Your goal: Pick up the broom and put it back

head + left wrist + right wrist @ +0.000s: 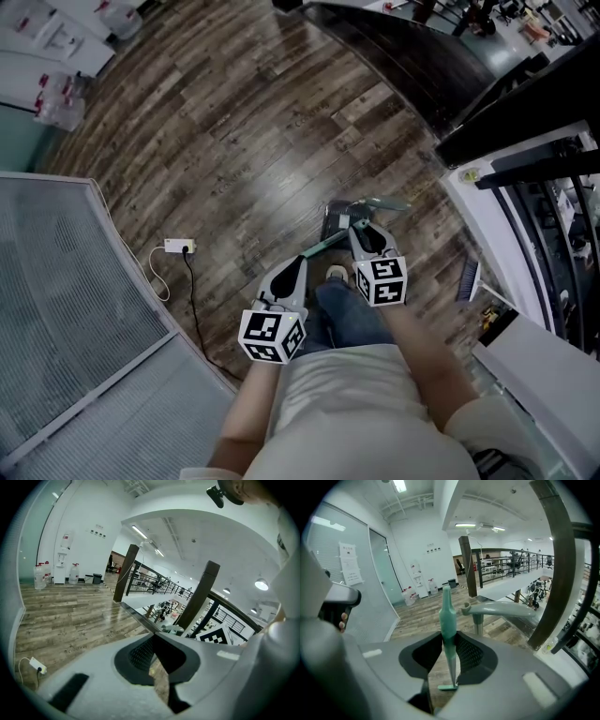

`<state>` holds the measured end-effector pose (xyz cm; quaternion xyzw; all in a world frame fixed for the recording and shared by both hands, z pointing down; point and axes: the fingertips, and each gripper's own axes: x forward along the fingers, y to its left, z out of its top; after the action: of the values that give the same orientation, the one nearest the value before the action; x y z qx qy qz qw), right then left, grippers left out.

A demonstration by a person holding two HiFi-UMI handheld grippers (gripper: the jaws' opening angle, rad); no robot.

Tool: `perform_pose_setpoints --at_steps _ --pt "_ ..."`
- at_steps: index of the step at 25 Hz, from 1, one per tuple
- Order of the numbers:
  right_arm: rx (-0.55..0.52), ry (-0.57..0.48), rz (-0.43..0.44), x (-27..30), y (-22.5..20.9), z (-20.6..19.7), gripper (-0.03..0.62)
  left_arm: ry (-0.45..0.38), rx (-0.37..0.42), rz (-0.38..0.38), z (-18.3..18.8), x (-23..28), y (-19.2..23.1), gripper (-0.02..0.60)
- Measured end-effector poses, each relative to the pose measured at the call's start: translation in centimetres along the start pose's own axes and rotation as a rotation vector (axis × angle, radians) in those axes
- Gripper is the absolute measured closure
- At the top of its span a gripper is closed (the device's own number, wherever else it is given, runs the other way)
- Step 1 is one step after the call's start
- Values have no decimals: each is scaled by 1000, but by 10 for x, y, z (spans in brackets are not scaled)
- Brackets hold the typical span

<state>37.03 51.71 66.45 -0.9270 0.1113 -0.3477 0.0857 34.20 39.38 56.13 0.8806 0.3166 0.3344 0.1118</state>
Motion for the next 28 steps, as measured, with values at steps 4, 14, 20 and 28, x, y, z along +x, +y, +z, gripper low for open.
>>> perform_pose_setpoints --at_steps 4,14,20,28 --pt "-28 4 15 -10 13 -2 493 -12 -3 7 -1 -12 0 575" --pt "-110 -4 41 -34 39 -3 493 -44 -5 26 -7 -43 1 575" --pt "-138 -33 43 -49 52 9 493 -73 -3 33 -5 -63 1 575" --pt "-171 -80 59 -76 68 33 493 -84 2 44 -1 -80 0 575"
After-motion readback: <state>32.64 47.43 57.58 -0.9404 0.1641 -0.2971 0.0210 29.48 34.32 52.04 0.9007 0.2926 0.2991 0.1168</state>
